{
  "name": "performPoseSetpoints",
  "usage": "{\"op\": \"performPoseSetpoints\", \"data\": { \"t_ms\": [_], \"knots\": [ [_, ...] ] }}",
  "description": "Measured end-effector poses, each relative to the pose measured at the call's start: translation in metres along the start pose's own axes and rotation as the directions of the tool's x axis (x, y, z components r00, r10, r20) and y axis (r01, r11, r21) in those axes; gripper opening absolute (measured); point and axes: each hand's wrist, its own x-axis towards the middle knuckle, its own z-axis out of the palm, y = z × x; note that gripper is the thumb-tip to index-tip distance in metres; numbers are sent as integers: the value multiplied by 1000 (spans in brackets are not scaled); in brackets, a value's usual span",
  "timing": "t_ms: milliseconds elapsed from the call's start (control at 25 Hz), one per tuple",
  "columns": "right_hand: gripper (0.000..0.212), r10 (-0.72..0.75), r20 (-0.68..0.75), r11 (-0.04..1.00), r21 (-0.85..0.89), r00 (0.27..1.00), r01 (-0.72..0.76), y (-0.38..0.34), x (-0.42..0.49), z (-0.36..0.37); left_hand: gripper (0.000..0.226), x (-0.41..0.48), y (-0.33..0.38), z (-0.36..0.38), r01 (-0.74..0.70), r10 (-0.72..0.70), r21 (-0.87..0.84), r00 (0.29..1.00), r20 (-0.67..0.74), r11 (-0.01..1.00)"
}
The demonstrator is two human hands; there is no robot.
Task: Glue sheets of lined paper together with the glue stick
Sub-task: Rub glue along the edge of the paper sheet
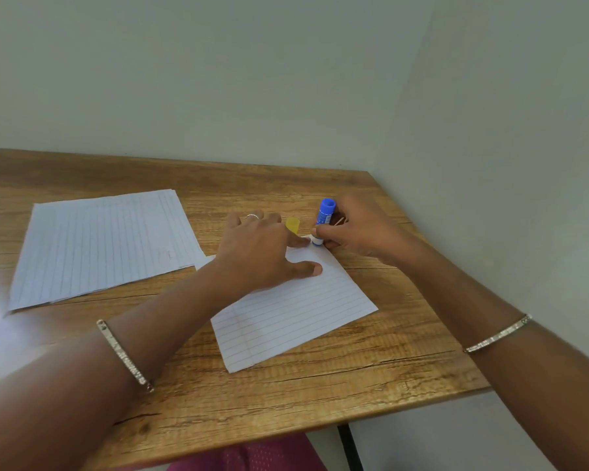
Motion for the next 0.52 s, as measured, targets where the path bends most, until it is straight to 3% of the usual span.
{"op": "performPoseSetpoints", "data": {
  "t_ms": [200,520],
  "knots": [
    [16,53,48,997,56,997,-56,0,-6,-8,72,1,1,2,14,-14,4,1000,-6,1000],
    [16,70,46,998,-1,996,-70,-8,-26,-14,85,0,2,2,34,-34,2,999,-4,999]
  ]
}}
